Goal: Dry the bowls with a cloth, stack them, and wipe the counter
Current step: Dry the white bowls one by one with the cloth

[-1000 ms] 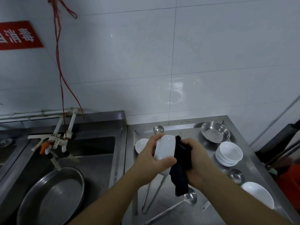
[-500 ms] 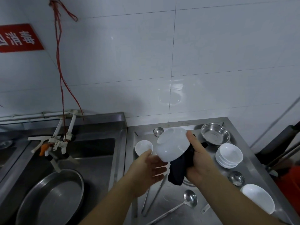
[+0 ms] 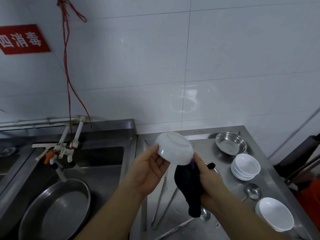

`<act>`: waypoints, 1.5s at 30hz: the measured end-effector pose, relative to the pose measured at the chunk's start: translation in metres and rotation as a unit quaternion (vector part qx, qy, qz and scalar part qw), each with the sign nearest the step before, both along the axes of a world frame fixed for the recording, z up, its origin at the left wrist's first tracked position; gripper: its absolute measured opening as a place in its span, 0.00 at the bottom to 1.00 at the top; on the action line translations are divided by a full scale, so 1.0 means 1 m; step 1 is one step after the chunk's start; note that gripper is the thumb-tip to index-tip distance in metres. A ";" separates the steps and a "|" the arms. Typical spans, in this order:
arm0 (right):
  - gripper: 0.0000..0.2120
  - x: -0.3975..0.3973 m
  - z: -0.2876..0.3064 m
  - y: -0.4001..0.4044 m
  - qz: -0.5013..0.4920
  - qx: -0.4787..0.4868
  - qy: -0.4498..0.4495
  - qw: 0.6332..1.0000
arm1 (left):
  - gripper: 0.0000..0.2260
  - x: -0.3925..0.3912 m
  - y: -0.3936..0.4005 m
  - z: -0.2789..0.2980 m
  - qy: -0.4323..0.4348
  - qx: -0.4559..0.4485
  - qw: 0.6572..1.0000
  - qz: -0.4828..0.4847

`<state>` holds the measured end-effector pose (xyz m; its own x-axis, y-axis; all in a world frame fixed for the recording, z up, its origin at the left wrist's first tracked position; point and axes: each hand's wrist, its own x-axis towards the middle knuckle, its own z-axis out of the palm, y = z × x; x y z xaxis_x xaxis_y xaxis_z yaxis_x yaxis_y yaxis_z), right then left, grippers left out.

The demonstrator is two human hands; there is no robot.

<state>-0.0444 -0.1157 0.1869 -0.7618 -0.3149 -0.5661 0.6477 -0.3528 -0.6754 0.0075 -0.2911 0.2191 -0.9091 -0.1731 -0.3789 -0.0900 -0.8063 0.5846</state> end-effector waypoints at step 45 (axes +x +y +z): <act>0.22 -0.025 0.033 0.000 -0.001 0.048 0.019 0.999 | 0.19 0.022 0.011 0.041 0.060 -0.210 0.953 -0.210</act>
<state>-0.0690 -0.1154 0.2199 -0.7837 -0.2592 -0.5645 0.6206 -0.2867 -0.7299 0.0295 -0.2797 0.2604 -0.9641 0.1028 -0.2448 -0.2654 -0.4071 0.8740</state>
